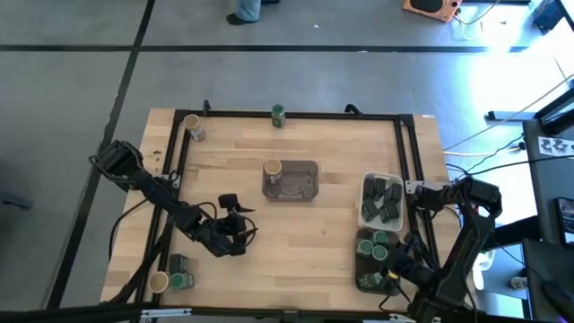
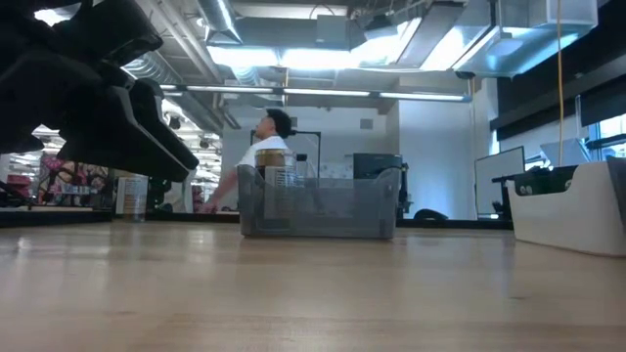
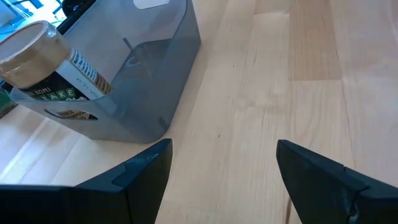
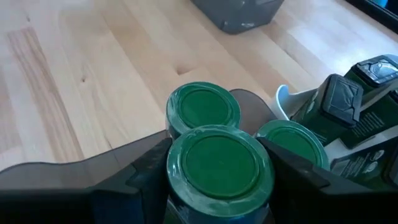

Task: Sort spices by type
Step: Put the center green seasoning bottle into the bottom black bin, then adjust the green seasoning bottles

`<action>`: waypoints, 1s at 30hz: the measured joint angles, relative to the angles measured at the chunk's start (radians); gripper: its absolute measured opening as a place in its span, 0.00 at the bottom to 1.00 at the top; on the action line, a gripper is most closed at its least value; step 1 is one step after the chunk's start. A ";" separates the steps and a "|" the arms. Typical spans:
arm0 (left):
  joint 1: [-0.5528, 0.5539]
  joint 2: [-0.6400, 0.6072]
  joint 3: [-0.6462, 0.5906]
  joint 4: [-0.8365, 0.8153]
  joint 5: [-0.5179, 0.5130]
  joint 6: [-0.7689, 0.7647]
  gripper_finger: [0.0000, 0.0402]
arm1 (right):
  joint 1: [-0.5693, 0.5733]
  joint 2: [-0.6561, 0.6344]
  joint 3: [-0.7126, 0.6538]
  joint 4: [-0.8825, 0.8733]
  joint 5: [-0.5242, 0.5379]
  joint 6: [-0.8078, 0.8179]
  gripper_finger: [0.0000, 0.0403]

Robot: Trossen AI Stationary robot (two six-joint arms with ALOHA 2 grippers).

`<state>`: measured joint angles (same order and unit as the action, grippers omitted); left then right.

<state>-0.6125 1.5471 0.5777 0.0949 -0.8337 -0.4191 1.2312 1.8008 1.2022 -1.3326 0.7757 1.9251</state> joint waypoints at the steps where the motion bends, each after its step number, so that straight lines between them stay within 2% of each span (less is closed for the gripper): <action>1: 0.000 0.000 0.000 0.000 0.000 0.000 0.71 | 0.000 0.004 0.000 0.001 0.005 0.006 0.52; 6: 0.000 0.000 0.000 0.000 0.000 0.000 0.71 | 0.000 0.009 -0.001 0.016 0.027 0.013 0.54; 16: 0.000 0.000 0.000 0.000 0.000 0.000 0.71 | -0.001 0.010 0.003 0.019 0.033 0.013 0.68; 20: 0.000 0.000 0.000 0.000 0.000 0.000 0.71 | -0.002 0.012 0.068 -0.059 -0.008 0.022 0.70; 27: 0.000 0.000 0.000 0.000 0.000 0.000 0.71 | -0.029 0.012 0.218 -0.217 -0.006 -0.030 0.68; 30: 0.000 0.000 0.000 0.000 0.000 0.000 0.71 | -0.045 0.010 0.239 -0.222 -0.062 -0.073 0.68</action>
<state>-0.6125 1.5471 0.5777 0.0948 -0.8335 -0.4194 1.1866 1.8111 1.4416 -1.5547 0.7136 1.8522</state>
